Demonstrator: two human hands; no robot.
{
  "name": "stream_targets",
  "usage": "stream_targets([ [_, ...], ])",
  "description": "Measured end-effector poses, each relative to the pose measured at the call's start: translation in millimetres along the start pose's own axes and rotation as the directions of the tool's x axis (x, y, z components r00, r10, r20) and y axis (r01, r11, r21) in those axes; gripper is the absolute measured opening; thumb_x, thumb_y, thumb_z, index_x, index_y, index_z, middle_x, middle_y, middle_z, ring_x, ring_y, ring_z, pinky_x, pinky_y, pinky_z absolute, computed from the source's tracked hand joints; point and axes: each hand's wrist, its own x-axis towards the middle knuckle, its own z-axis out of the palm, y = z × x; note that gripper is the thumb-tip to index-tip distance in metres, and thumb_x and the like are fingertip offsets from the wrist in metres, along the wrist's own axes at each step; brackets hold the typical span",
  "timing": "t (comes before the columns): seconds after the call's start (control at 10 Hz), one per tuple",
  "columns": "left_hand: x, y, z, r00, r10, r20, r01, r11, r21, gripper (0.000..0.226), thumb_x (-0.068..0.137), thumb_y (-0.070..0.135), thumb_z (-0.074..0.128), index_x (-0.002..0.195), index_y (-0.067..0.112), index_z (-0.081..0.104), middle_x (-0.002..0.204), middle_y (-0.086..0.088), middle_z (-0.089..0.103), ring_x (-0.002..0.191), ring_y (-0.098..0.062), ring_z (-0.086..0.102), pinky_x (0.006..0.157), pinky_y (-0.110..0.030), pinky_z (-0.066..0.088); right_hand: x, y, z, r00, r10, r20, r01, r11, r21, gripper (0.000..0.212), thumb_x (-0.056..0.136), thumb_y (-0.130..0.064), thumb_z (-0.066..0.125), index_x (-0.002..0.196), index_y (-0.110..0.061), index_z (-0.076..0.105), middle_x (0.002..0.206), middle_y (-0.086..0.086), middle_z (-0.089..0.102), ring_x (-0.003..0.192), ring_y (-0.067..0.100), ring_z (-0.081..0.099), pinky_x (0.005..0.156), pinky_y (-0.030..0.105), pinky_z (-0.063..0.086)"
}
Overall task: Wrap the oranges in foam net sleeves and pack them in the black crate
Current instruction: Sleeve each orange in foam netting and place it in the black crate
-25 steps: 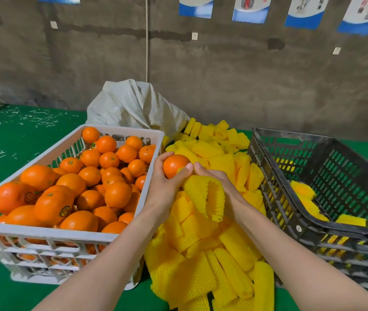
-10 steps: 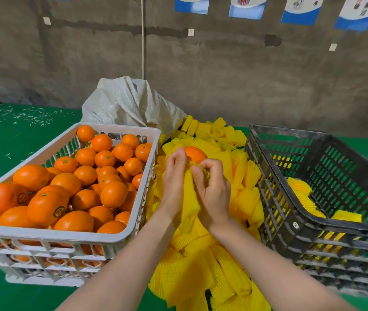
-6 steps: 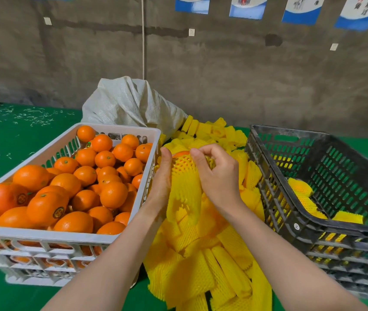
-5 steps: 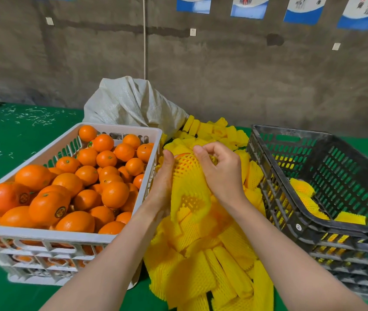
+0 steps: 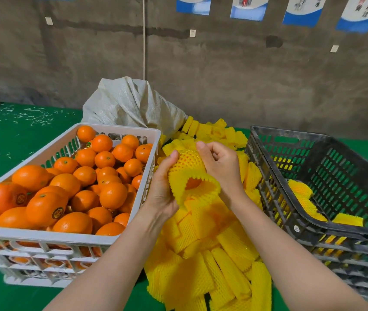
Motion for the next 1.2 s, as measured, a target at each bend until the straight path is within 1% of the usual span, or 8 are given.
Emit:
stream_targets([
  [0.2,-16,1,26,1.000,0.015,-0.009,-0.017,0.987,-0.158,0.047,0.072,0.049,0.061,0.099,0.011,0.068,0.096,-0.010,0.069,0.091,-0.024,0.066,0.093,-0.042,0.051,-8,4,4,0.996,0.015,-0.088,-0.016,1.000,-0.008,0.044,0.094,-0.022,0.053,0.054,-0.031,0.036,0.046,-0.013,0.045,0.047,0.001,0.039,0.049,0.015,0.026],
  [0.3,-15,4,25,1.000,-0.008,0.014,0.010,0.992,-0.125,0.045,0.086,0.045,0.050,0.068,0.014,0.076,0.073,-0.007,0.071,0.068,-0.018,0.070,0.062,-0.030,0.058,-8,4,2,0.998,0.014,-0.055,-0.013,1.000,0.012,0.043,0.092,-0.029,0.052,0.051,-0.019,0.043,0.046,-0.010,0.039,0.049,0.003,0.036,0.048,0.018,0.025],
  [0.5,-17,11,24,0.999,-0.038,-0.035,0.036,0.998,-0.058,0.043,0.085,0.040,0.050,0.058,0.015,0.072,0.051,-0.003,0.065,0.047,-0.011,0.065,0.043,-0.020,0.050,-4,2,5,0.987,0.152,0.045,-0.158,0.967,0.199,0.044,0.092,-0.023,0.053,0.055,-0.004,0.040,0.054,0.006,0.029,0.052,0.009,0.028,0.049,0.026,0.025],
  [0.7,-17,12,23,0.995,0.100,-0.009,-0.098,0.987,0.125,0.029,0.079,0.042,0.057,0.075,0.024,0.079,0.079,-0.002,0.074,0.075,-0.014,0.072,0.062,-0.026,0.056,-4,0,0,0.924,0.366,0.115,-0.383,0.875,0.296,0.044,0.092,-0.023,0.054,0.053,-0.012,0.036,0.045,-0.008,0.036,0.043,0.000,0.033,0.043,0.014,0.027],
  [0.8,-17,11,21,0.982,0.184,-0.048,-0.176,0.975,0.135,0.027,0.080,0.041,0.055,0.073,0.028,0.078,0.076,0.000,0.074,0.072,-0.012,0.071,0.061,-0.026,0.055,-8,0,0,0.852,0.484,0.201,-0.521,0.819,0.238,0.039,0.093,-0.035,0.049,0.071,-0.005,0.055,0.061,0.003,0.055,0.057,0.007,0.051,0.051,0.015,0.041],
  [0.9,-16,16,18,0.952,0.234,-0.199,-0.166,0.936,0.310,0.026,0.084,0.042,0.059,0.073,0.029,0.078,0.078,-0.003,0.074,0.076,-0.016,0.072,0.071,-0.033,0.055,-10,-1,-5,0.722,0.595,0.353,-0.669,0.730,0.138,0.070,0.085,-0.064,0.033,0.108,-0.006,0.065,0.106,0.016,0.068,0.101,0.025,0.063,0.090,0.036,0.051],
  [1.0,-16,18,23,0.889,0.358,-0.286,-0.164,0.831,0.531,0.055,0.089,0.052,0.054,0.082,0.000,0.072,0.085,-0.026,0.067,0.084,-0.035,0.067,0.077,-0.047,0.052,-13,-4,-2,0.699,0.599,0.391,-0.665,0.745,0.047,0.084,0.062,-0.078,0.035,0.119,-0.022,0.059,0.128,0.004,0.058,0.121,0.024,0.052,0.106,0.044,0.039],
  [1.2,-18,-7,37,0.774,0.439,-0.456,-0.225,0.865,0.449,0.039,0.095,0.048,0.044,0.071,0.018,0.051,0.077,-0.008,0.050,0.072,-0.023,0.048,0.069,-0.036,0.042,-12,-2,6,0.753,0.656,0.055,-0.648,0.725,0.233,0.040,0.088,-0.045,0.055,0.086,-0.008,0.070,0.099,0.016,0.070,0.099,0.034,0.062,0.093,0.048,0.048],
])
